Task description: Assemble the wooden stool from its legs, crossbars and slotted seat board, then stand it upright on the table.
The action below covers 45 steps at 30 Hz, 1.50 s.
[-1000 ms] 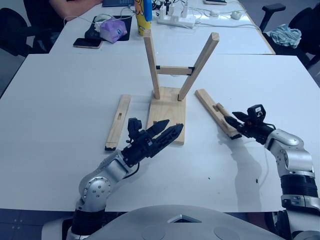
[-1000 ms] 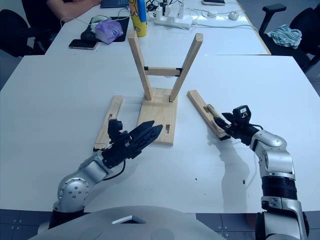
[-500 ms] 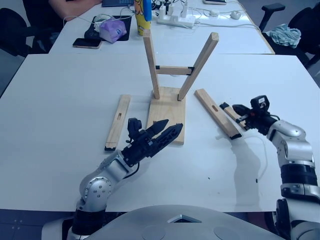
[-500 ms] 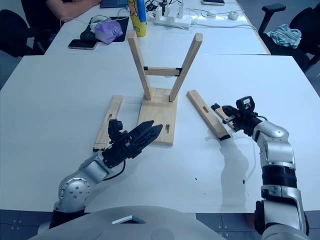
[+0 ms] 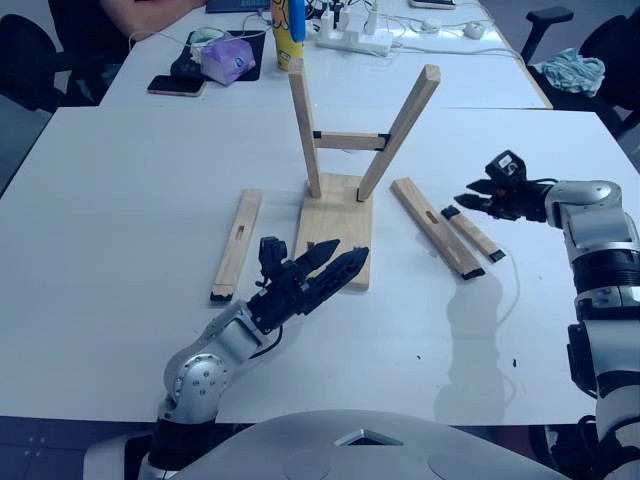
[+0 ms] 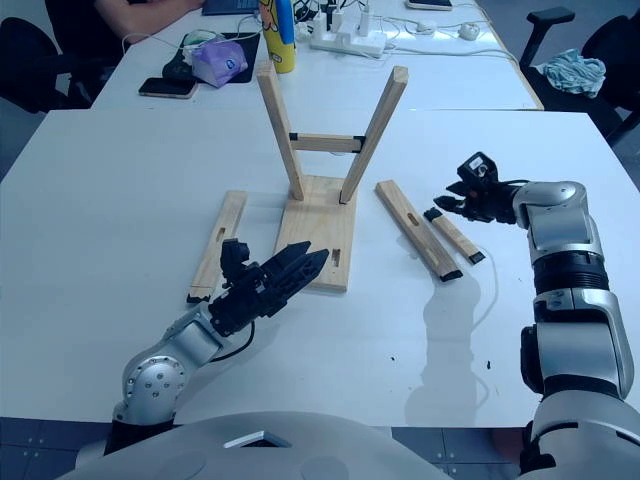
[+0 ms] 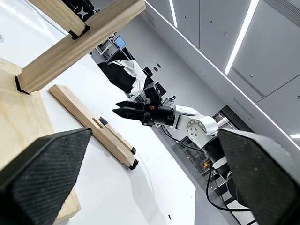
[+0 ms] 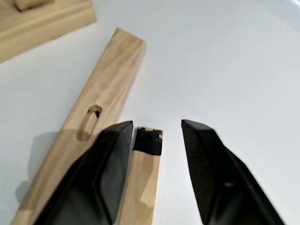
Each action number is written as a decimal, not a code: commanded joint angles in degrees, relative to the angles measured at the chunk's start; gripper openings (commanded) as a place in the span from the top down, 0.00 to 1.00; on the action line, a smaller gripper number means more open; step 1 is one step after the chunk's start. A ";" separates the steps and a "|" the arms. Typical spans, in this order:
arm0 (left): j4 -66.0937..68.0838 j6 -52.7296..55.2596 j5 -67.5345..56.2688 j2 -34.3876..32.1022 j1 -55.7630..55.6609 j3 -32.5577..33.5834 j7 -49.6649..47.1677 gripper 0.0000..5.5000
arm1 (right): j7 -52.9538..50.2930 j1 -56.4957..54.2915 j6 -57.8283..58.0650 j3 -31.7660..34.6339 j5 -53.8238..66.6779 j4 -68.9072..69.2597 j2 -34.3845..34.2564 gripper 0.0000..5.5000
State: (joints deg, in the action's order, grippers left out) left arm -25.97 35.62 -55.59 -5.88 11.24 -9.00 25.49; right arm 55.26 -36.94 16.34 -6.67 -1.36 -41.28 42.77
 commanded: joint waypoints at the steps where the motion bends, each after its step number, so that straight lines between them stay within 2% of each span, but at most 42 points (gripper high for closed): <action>1: 0.45 -0.21 0.75 0.17 -0.38 -0.20 0.14 0.10 | -0.10 -2.35 -0.78 -1.05 -2.25 -2.12 1.26 0.56; 21: -0.33 -0.31 0.88 0.81 0.68 -0.59 -0.31 0.10 | 3.29 -0.60 1.55 -2.29 -4.34 -3.31 0.77 0.56; 45: 0.20 1.29 0.31 0.02 -0.87 0.54 0.05 0.10 | 2.04 3.70 4.19 -3.21 -5.00 -4.68 -0.35 0.56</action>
State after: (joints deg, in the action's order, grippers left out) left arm -25.76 36.45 -55.09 -5.52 10.93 -8.69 25.49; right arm 57.55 -35.32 19.58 -8.94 -5.50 -45.20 43.29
